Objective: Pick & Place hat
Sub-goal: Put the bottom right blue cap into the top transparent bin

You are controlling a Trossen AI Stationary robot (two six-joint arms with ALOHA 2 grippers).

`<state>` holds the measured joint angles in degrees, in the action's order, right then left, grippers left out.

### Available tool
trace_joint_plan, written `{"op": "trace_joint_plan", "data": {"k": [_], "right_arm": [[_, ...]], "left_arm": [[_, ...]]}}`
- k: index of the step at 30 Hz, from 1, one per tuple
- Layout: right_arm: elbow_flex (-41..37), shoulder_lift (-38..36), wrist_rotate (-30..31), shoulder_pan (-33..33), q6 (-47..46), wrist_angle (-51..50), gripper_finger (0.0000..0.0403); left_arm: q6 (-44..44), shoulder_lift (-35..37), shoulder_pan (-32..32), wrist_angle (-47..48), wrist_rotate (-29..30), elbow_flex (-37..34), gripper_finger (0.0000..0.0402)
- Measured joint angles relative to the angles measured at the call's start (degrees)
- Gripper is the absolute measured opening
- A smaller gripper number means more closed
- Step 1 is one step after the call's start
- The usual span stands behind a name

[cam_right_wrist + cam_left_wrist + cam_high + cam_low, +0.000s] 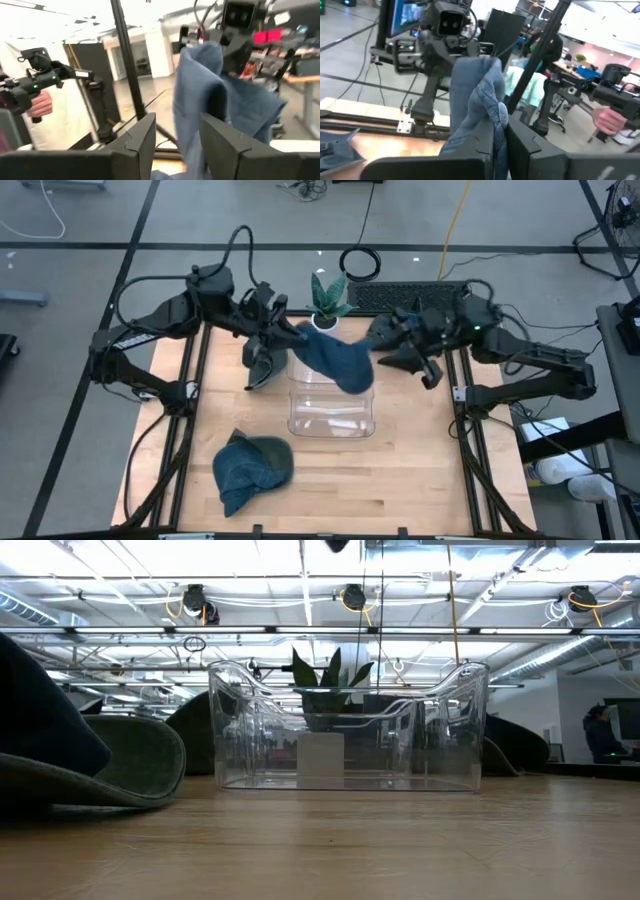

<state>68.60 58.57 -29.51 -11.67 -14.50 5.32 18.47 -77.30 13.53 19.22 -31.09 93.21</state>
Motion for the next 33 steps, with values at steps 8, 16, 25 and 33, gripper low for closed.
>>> {"op": "trace_joint_plan", "data": {"k": [8,16,25,33], "right_arm": [[0.02,-3.48,9.80,-1.13,3.48,-0.10,0.0130],[0.02,-3.12,27.14,-1.13,6.60,-0.26,0.0130],[0.02,-2.60,36.14,-1.08,14.85,-0.05,0.0130],[0.02,-2.60,40.25,-1.04,20.39,-0.02,0.0130]], "left_arm": [[4.52,0.29,1.66,-0.40,8.15,0.00,0.0023],[10.39,0.27,1.67,-0.46,21.41,0.00,0.0023],[17.46,-0.04,-0.05,-2.88,36.37,0.00,0.0023],[22.71,-1.29,-2.74,-2.46,52.87,0.00,0.0023]]}}
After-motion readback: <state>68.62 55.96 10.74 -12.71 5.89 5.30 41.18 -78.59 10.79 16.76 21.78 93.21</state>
